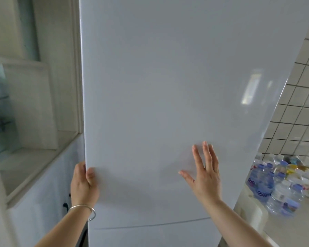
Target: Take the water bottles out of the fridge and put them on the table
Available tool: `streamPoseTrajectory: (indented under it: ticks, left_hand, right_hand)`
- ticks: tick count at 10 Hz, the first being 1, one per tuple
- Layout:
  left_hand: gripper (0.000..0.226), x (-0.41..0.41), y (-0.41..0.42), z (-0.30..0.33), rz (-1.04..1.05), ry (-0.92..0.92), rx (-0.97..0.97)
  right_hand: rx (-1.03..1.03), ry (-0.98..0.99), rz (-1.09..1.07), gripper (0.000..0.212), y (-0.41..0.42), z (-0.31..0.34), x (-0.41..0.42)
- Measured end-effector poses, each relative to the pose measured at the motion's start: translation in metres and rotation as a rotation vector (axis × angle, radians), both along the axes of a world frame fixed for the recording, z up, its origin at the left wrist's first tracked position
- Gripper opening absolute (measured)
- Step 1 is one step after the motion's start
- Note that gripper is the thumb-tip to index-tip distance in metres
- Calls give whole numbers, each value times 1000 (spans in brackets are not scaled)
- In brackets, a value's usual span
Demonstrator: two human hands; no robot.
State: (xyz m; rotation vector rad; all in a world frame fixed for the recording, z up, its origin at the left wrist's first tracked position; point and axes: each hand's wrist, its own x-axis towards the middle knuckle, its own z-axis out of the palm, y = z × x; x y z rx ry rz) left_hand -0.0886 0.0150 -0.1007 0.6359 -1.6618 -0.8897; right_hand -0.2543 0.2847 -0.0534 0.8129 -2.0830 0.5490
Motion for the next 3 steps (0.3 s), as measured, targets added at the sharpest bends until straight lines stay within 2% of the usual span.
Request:
streamPoseTrajectory:
  ticks: [1,2,3]
  left_hand:
    - [98,3,-1,0,-60,5,18]
    - [92,5,0,5,-71,-37,38]
    - [73,6,-5,-1,-67,-72,43]
  right_hand:
    - [45,21,10,81,6,3,2]
    - [90,13,19,88,22,4,4]
    - [-25,-63,25,83,46,-12,20]
